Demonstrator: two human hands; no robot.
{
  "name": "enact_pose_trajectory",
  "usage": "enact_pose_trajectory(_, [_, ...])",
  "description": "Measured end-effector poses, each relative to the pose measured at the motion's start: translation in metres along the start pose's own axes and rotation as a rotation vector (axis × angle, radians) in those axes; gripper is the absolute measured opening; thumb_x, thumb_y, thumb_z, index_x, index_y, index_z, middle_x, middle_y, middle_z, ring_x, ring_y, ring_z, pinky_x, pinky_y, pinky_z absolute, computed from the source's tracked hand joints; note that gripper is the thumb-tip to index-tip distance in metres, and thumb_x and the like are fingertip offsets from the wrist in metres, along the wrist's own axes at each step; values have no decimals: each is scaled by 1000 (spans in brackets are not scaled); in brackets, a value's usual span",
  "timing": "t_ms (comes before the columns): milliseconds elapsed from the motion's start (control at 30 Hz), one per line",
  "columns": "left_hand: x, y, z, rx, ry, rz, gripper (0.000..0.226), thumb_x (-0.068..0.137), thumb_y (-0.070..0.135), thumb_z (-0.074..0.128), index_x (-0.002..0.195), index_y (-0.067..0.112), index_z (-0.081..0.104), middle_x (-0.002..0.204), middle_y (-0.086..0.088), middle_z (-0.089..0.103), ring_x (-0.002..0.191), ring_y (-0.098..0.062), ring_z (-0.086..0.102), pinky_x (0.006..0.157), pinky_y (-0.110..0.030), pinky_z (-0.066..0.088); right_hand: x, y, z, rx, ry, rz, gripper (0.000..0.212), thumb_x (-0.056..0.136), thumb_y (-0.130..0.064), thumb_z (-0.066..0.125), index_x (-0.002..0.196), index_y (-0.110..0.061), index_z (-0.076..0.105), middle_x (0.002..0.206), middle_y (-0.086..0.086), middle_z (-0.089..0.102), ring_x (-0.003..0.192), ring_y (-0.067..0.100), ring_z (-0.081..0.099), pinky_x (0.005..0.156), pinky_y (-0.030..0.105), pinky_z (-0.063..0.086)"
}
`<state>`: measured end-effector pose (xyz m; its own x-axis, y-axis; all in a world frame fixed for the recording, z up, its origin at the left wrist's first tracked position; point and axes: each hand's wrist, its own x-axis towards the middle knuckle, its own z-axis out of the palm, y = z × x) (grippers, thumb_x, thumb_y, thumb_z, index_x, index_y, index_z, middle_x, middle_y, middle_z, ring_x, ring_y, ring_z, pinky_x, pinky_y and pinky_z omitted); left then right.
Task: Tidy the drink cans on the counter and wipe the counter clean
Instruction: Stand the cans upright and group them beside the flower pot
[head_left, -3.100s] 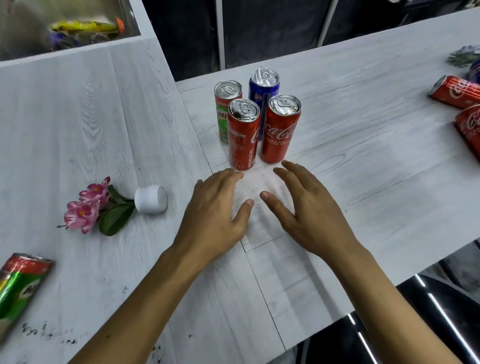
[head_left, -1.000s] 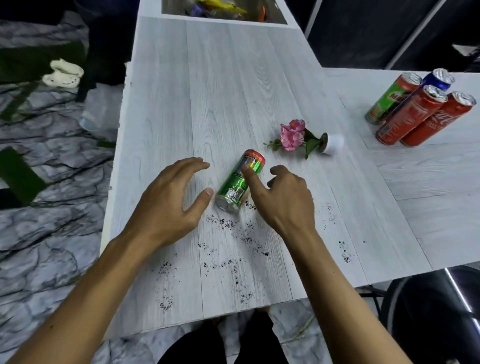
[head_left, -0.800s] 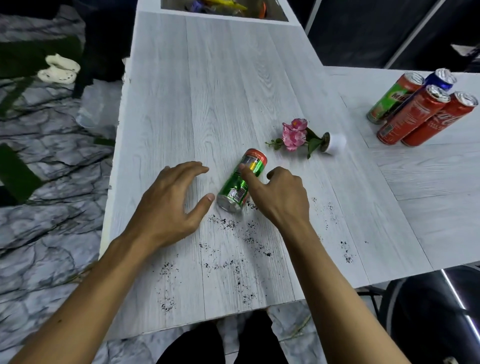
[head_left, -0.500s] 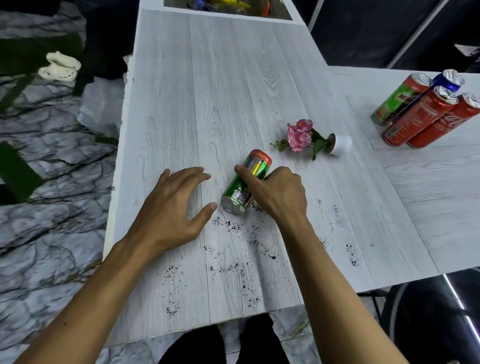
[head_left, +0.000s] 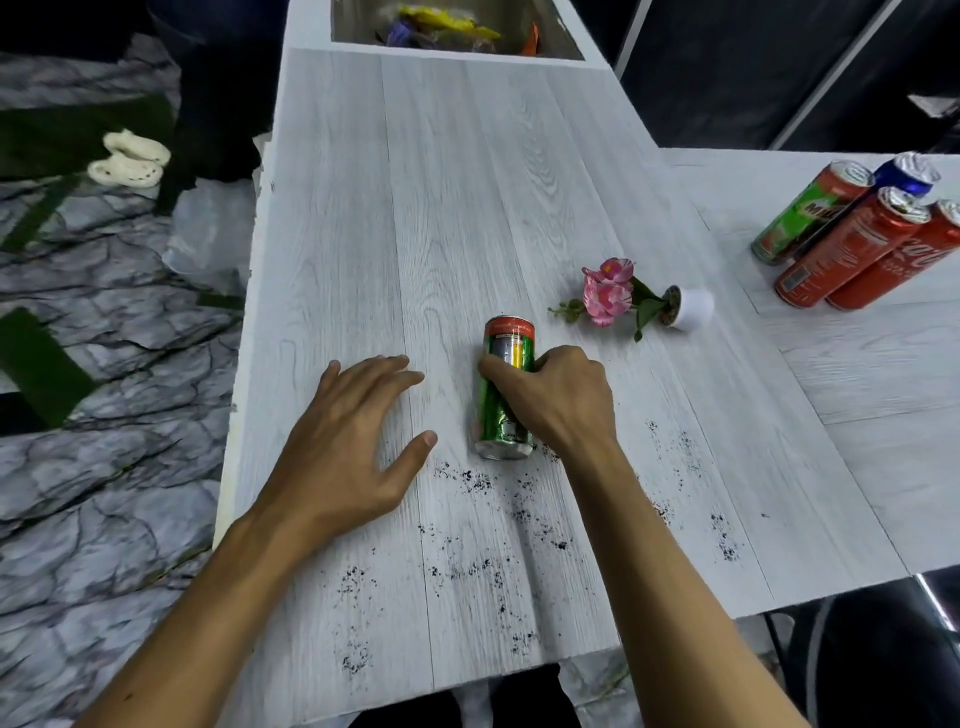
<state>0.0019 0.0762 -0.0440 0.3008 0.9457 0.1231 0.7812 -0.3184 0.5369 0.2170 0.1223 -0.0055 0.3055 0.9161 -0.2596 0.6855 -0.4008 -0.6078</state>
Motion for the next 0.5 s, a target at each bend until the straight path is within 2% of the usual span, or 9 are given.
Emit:
enact_pose_trajectory(167, [2,1,-1,1,5,1,61,94,55,54,146,24,51,157,5,46,149,-14,35,129,-42,12,-8,-3,-7,30,59,-120,38,71,-62,71,73,-25,62,66,-8,65,58,7,63,50,24,45])
enact_pose_trajectory(267, [2,2,-2,-7,1,0,61,95,55,53,148,25,49,158,6,44,150,-13,34,129,-41,12,-14,-3,-10,66,92,-181,41,66,-63,67,85,-27,64,74,-11,66,66,3,63,57,25,51])
enact_pose_trajectory(367, [1,4,-2,-36,11,-6,60,95,55,53,148,27,48,158,8,44,150,-10,34,129,-41,14,-21,-1,-11,111,137,-261,44,67,-58,71,94,-24,65,77,-15,66,69,-2,61,61,24,51])
enact_pose_trajectory(500, [-1,8,-2,-73,16,-20,60,95,54,53,148,27,48,158,9,44,150,-8,33,129,-39,14,-30,8,-11,183,160,-386,48,69,-50,77,104,-21,63,89,-12,69,78,2,64,68,29,56])
